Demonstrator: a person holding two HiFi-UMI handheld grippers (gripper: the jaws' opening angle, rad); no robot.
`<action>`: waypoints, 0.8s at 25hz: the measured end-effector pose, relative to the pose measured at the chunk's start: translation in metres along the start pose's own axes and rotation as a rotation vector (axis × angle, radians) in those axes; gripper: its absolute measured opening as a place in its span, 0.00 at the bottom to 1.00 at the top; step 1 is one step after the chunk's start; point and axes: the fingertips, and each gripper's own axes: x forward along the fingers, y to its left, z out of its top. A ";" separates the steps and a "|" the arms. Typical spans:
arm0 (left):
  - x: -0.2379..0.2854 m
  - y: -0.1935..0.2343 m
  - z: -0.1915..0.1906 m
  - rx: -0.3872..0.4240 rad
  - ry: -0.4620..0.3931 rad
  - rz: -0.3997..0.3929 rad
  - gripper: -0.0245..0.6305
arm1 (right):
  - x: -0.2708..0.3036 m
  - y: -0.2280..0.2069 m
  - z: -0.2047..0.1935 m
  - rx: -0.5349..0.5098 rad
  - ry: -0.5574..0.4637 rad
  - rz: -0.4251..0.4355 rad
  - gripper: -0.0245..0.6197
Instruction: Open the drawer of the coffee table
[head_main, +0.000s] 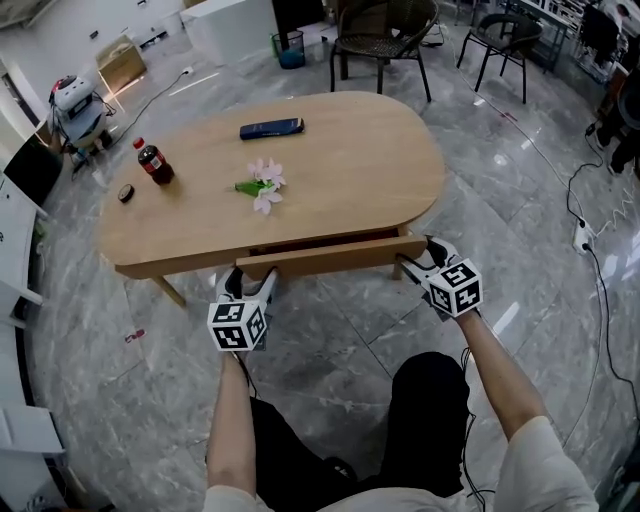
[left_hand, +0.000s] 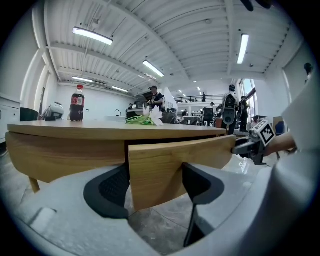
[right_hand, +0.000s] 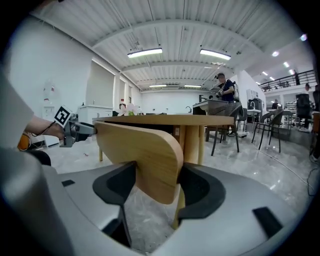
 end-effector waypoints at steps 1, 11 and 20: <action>-0.002 -0.001 -0.001 -0.002 0.002 0.001 0.54 | -0.002 0.001 -0.001 0.000 0.002 0.002 0.48; -0.028 -0.013 -0.003 -0.002 0.033 -0.002 0.54 | -0.027 0.017 -0.008 0.016 0.009 0.030 0.47; -0.041 -0.017 -0.007 -0.010 0.042 0.002 0.54 | -0.038 0.028 -0.011 0.014 0.009 0.024 0.47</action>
